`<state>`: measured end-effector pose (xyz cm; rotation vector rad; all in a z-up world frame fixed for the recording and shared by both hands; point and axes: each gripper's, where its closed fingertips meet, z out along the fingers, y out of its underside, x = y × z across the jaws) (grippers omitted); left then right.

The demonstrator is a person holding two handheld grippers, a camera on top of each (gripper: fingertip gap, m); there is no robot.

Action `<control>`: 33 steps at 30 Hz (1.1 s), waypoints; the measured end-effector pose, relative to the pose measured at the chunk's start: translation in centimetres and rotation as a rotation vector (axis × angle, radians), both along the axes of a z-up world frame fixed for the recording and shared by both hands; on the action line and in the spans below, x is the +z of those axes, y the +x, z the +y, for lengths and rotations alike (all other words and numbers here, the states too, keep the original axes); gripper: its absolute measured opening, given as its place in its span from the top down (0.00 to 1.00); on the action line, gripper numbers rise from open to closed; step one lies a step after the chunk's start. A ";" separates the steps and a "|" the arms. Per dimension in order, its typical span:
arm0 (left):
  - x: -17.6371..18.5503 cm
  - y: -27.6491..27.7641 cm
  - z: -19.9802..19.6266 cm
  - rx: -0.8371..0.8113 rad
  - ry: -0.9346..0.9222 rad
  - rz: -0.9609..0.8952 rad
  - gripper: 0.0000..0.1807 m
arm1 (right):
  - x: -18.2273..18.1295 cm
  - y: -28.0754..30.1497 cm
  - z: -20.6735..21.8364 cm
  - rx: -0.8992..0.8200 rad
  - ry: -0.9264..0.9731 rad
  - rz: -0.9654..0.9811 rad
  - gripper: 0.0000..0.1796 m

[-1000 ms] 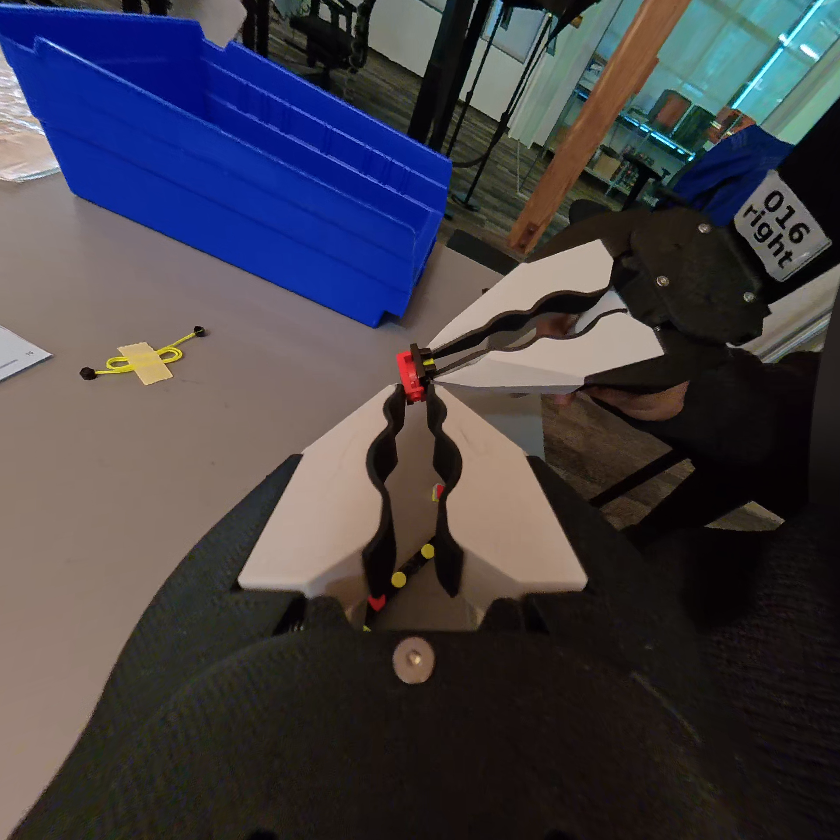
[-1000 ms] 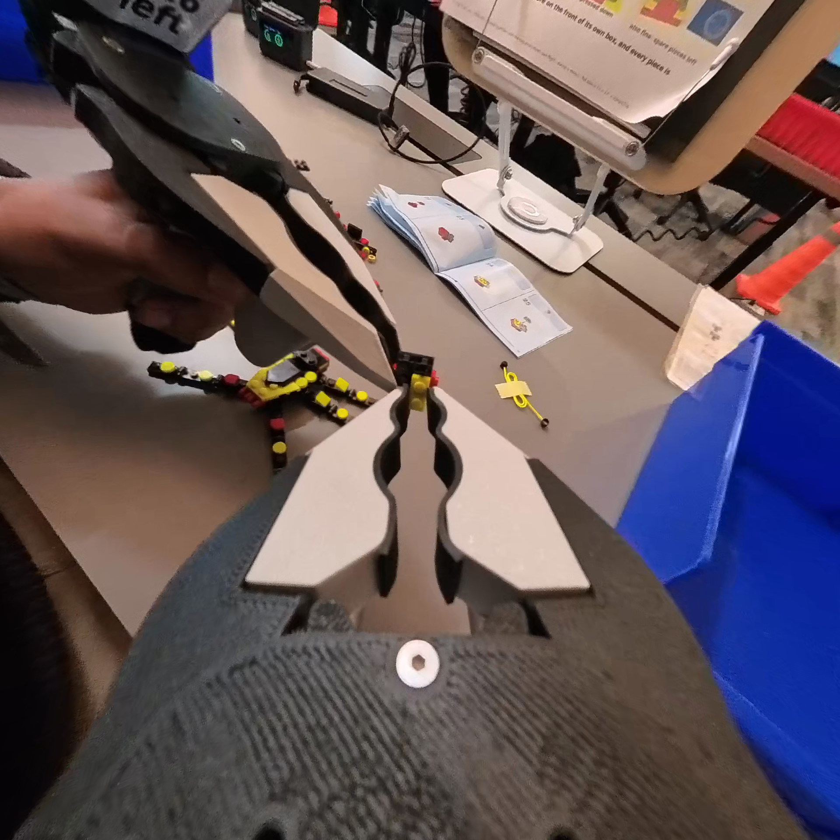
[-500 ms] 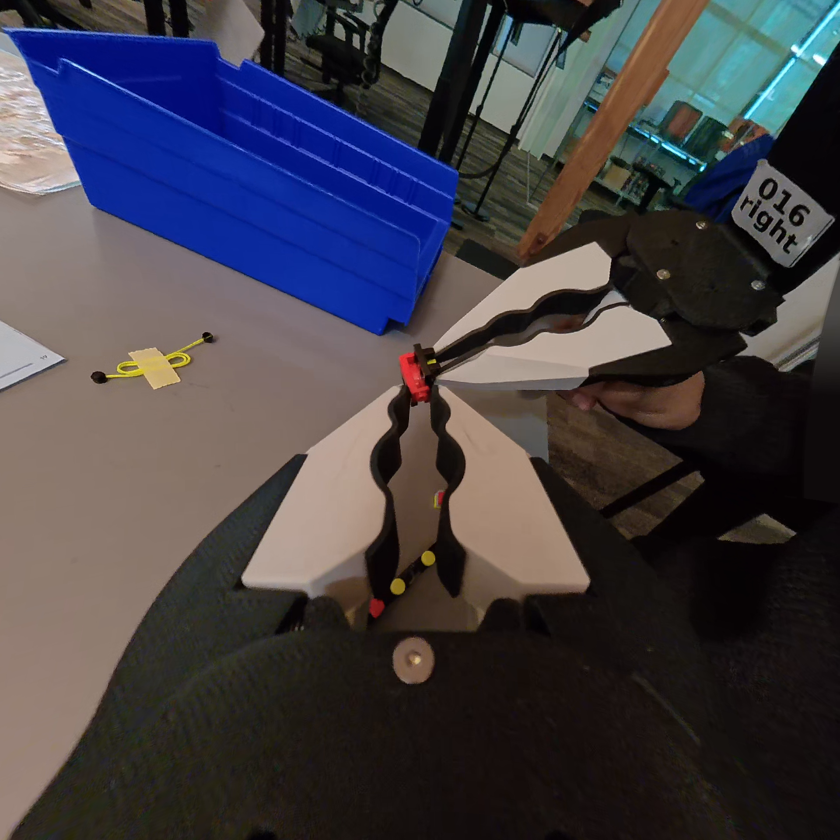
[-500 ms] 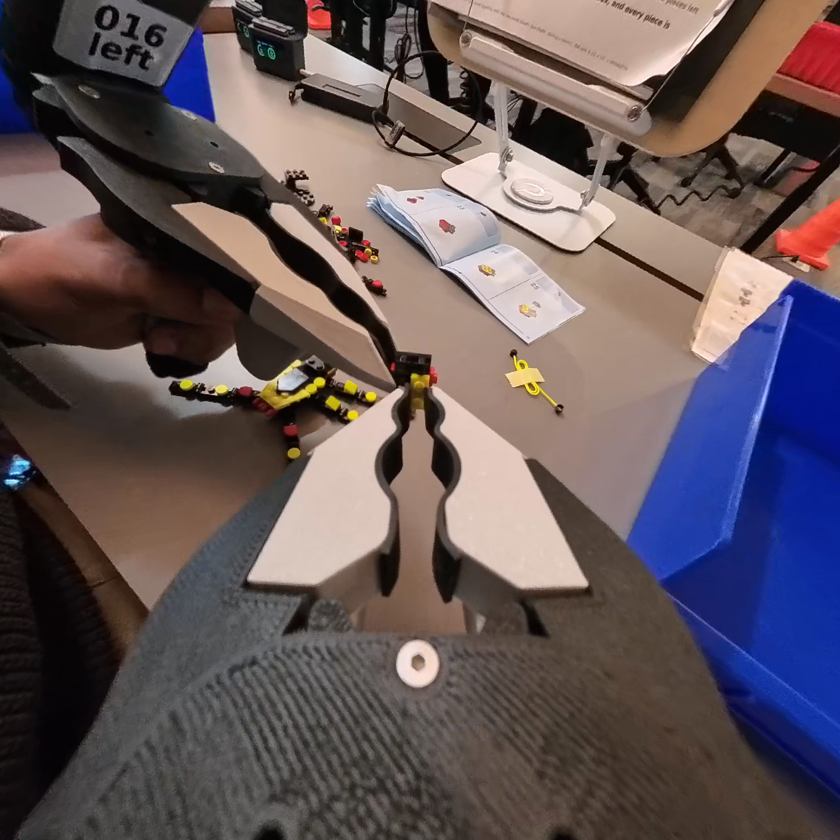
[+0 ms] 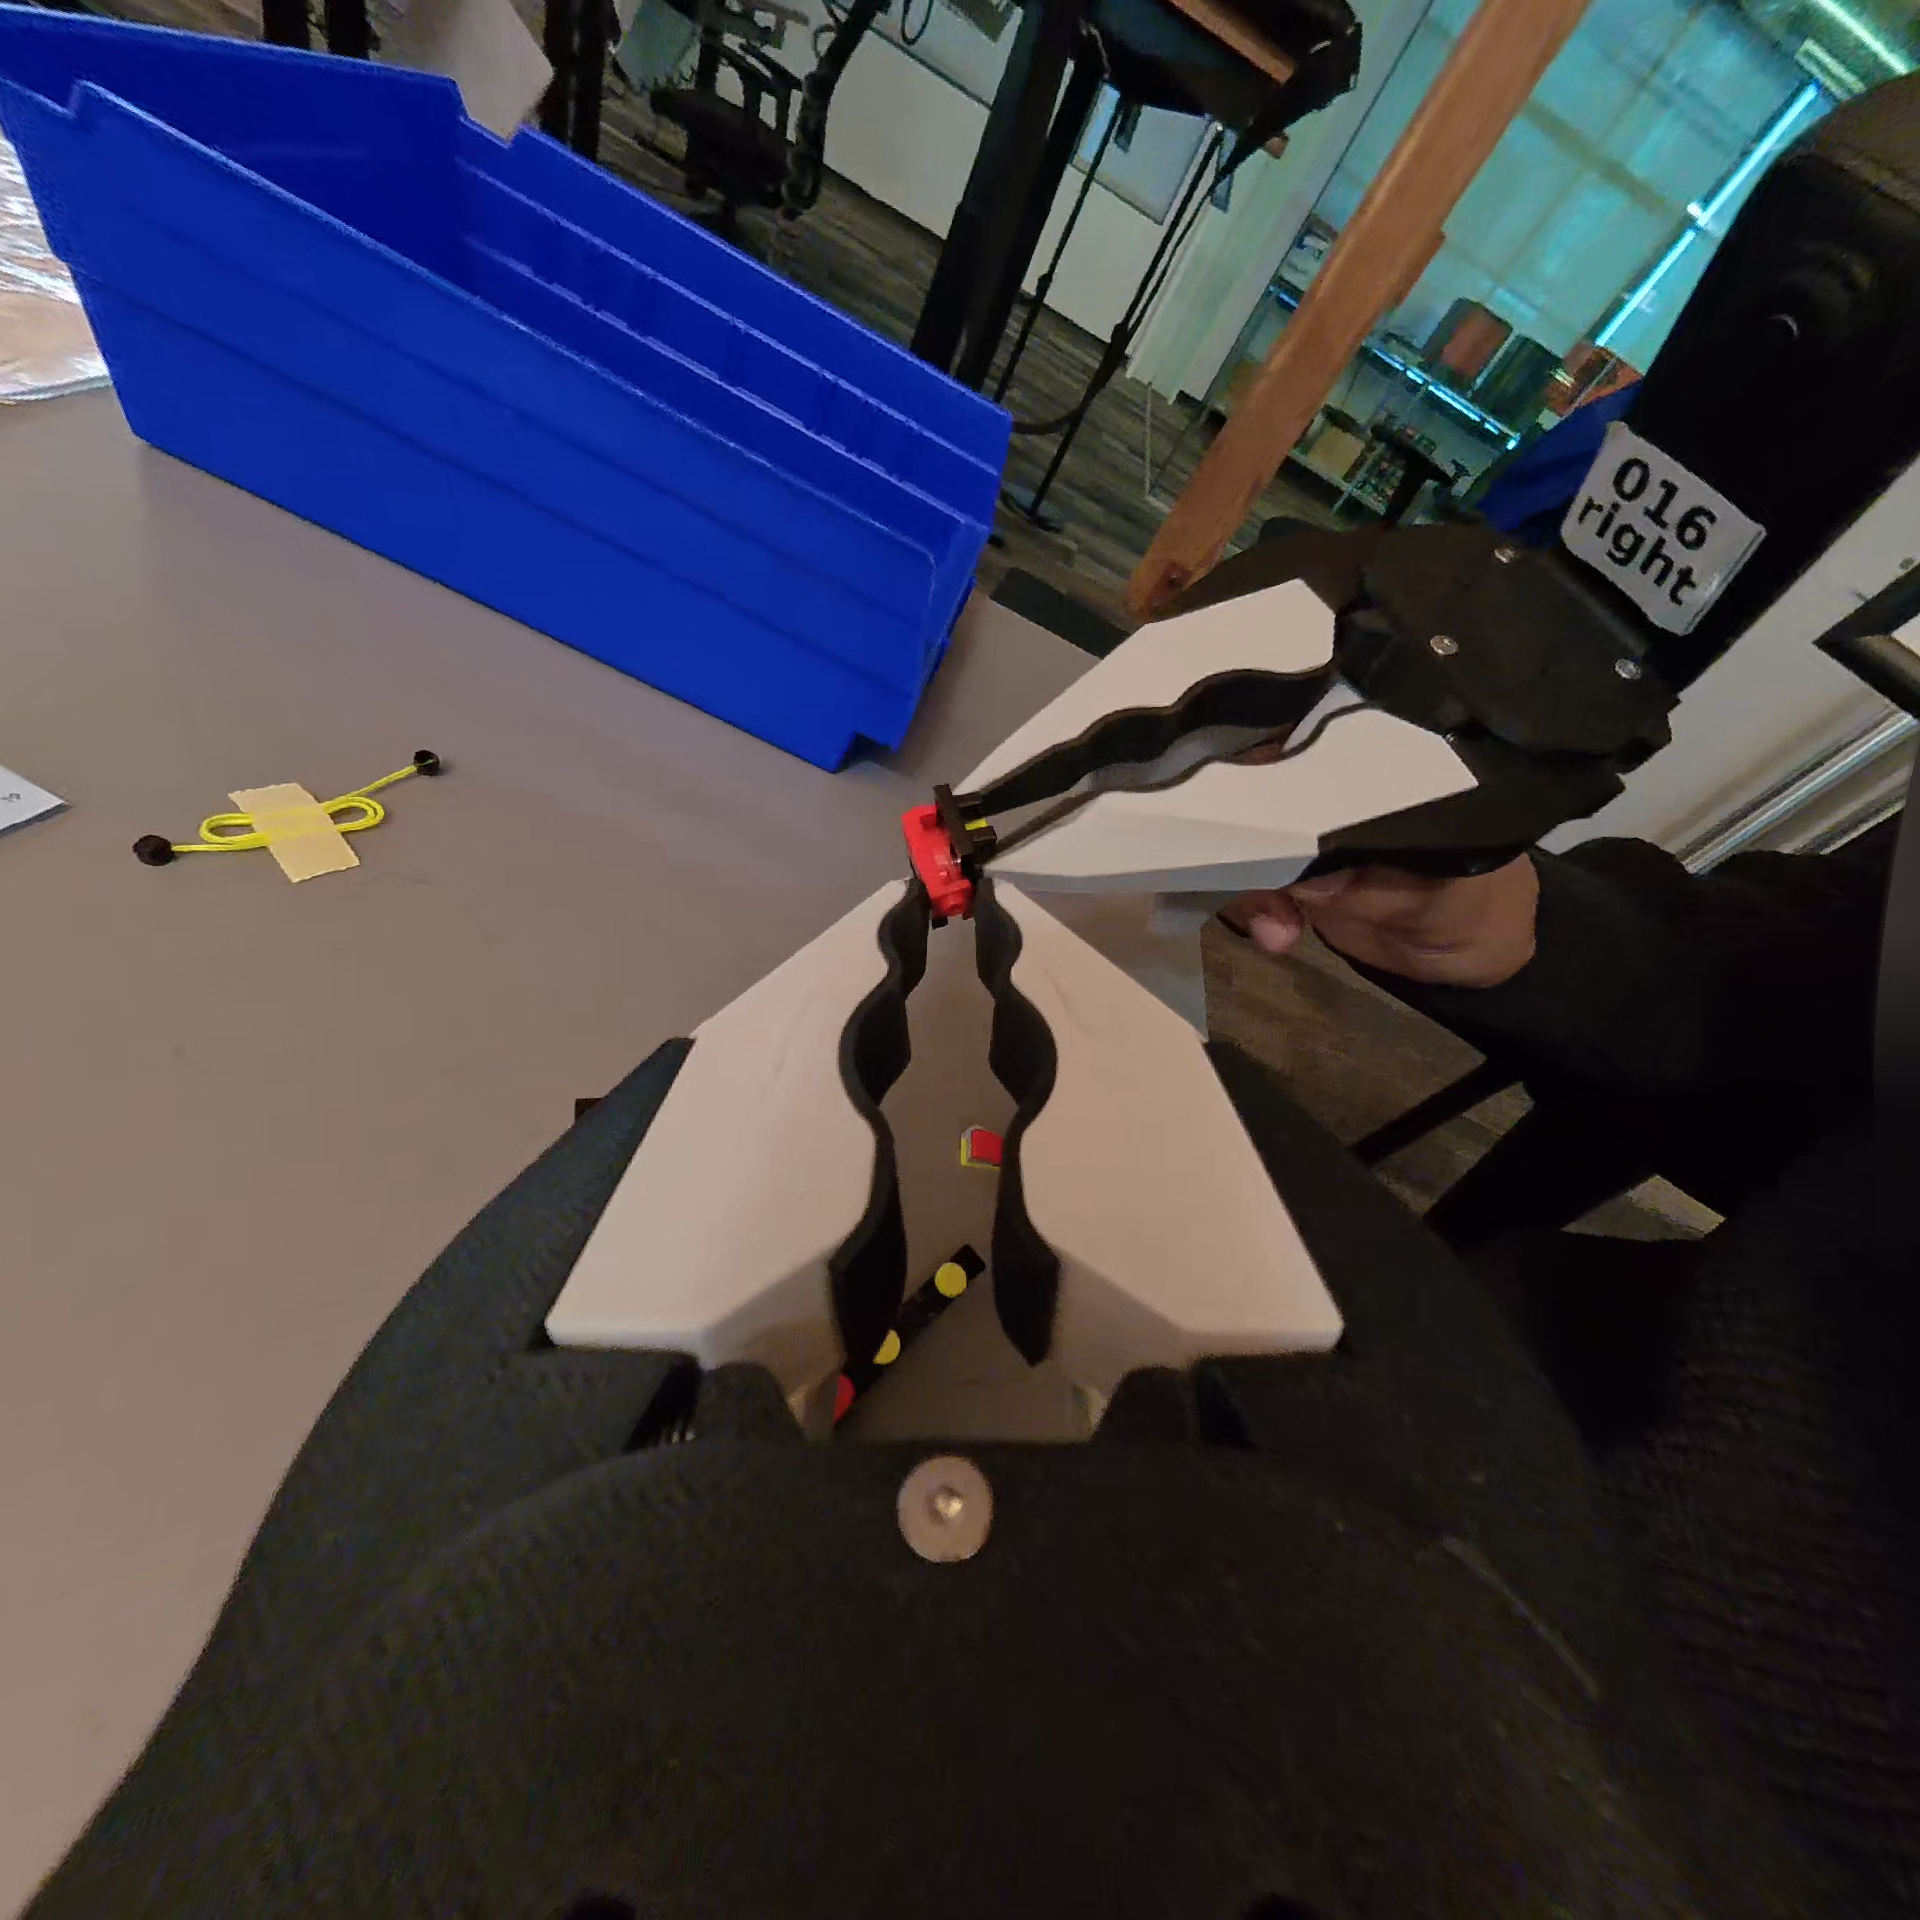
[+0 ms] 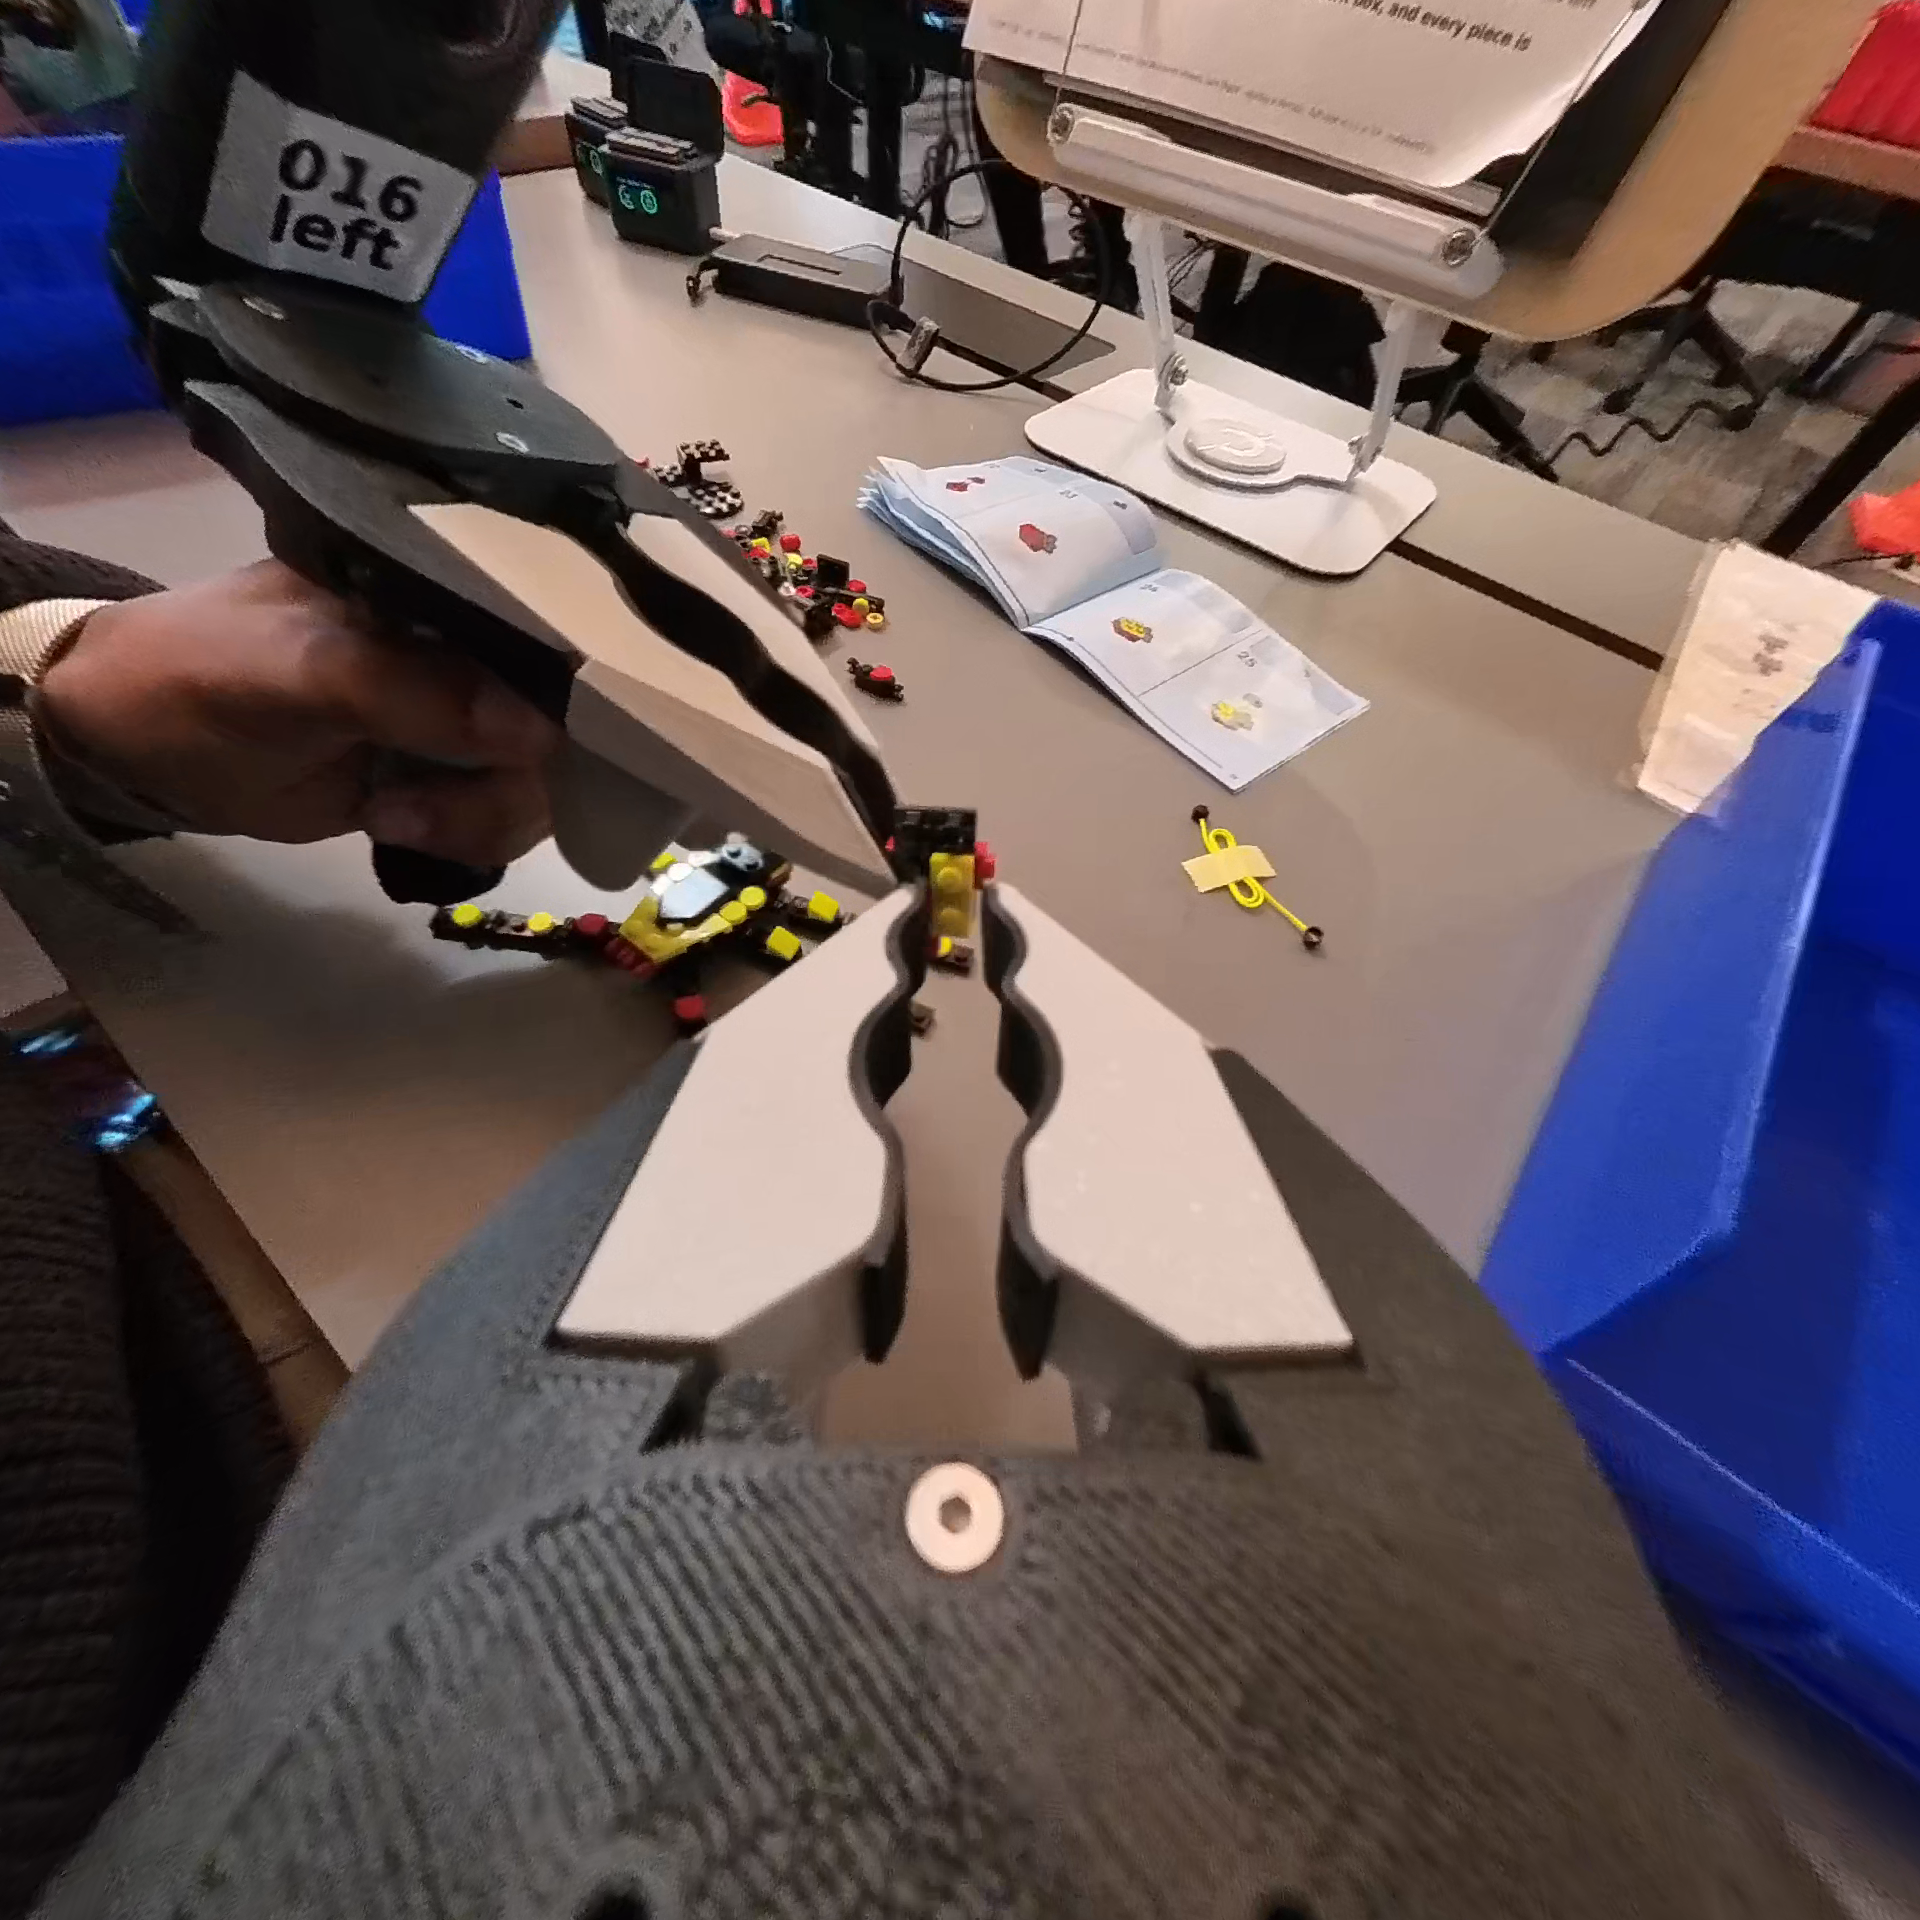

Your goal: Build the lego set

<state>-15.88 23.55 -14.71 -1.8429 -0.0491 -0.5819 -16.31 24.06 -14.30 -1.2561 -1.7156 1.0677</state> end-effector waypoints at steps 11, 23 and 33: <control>0.0 0.1 0.2 0.030 -0.016 0.005 0.97 | 0.0 0.5 0.0 -0.002 -0.012 -0.044 0.97; 0.5 -2.0 0.0 0.108 0.002 -0.071 0.97 | 1.3 0.5 0.6 -0.037 0.023 0.032 1.00; 0.4 -0.1 0.3 0.062 0.008 -0.068 0.97 | 0.3 -0.1 0.3 -0.022 -0.048 0.001 0.96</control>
